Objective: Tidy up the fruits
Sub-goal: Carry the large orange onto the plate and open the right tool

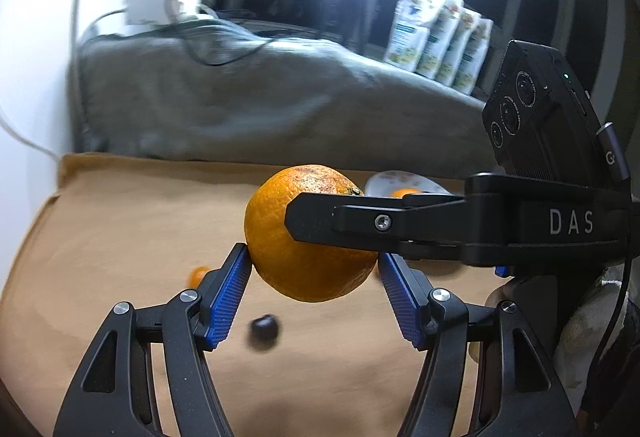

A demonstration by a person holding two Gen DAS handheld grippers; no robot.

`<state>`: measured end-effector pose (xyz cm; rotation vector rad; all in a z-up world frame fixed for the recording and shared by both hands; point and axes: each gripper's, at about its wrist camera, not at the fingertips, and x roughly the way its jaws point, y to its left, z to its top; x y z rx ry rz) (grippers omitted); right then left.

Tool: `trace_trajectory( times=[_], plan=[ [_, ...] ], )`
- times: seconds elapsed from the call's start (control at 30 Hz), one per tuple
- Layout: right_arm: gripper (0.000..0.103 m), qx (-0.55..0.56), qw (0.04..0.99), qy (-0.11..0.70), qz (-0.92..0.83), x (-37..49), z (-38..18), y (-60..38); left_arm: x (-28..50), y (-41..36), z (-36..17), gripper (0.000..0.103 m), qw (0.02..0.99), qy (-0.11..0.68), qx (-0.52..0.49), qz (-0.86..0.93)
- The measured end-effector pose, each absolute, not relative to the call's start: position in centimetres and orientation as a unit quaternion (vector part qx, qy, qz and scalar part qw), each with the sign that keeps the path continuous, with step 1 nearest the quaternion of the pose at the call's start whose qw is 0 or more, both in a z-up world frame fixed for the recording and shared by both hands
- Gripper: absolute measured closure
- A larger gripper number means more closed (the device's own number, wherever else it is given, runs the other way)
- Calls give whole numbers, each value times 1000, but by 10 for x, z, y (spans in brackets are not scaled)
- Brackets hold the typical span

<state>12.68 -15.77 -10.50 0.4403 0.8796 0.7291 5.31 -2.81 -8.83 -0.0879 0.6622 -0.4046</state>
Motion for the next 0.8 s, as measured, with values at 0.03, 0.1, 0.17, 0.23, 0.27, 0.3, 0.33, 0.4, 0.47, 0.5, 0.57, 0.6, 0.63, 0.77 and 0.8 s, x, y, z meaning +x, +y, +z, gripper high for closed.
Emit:
trace_trajectory(
  times=[0.03,0.1,0.17,0.23,0.27,0.3,0.33,0.4,0.47,0.5,0.57,0.6,0.63,0.77,0.8],
  plan=[
    [29,209,821,410,337,125,-104,-166,54,-35,-88,38,924,323,-39,-203],
    [29,215,826,406,326,122,-103,-182,54,-50,-86,38,921,323,-33,-216],
    [29,219,831,403,316,118,-102,-201,56,-66,-86,38,917,324,-26,-230],
    [29,224,835,399,306,114,-102,-216,56,-79,-85,38,914,325,-20,-241],
    [29,226,837,397,301,112,-102,-226,57,-89,-85,38,912,326,-17,-248],
    [29,228,839,395,297,110,-102,-233,57,-95,-85,38,911,326,-14,-252],
    [29,230,841,393,292,109,-102,-240,58,-102,-85,38,909,327,-11,-257],
    [29,236,844,391,283,106,-102,-253,60,-116,-84,38,906,328,-4,-267],
    [29,240,846,388,275,104,-103,-267,63,-129,-85,38,903,330,3,-277],
    [29,243,848,387,270,103,-103,-274,65,-134,-85,38,901,330,5,-281],
    [29,247,850,385,262,103,-104,-285,68,-147,-86,38,898,332,10,-289],
    [29,249,851,384,258,103,-105,-292,70,-152,-87,38,897,333,13,-292],
    [29,252,851,383,255,103,-106,-298,72,-158,-87,38,895,333,16,-296],
    [29,263,853,382,241,104,-111,-323,77,-180,-90,38,888,339,27,-310],
    [29,266,853,382,238,105,-113,-328,79,-184,-91,38,886,341,29,-312]
  ],
)
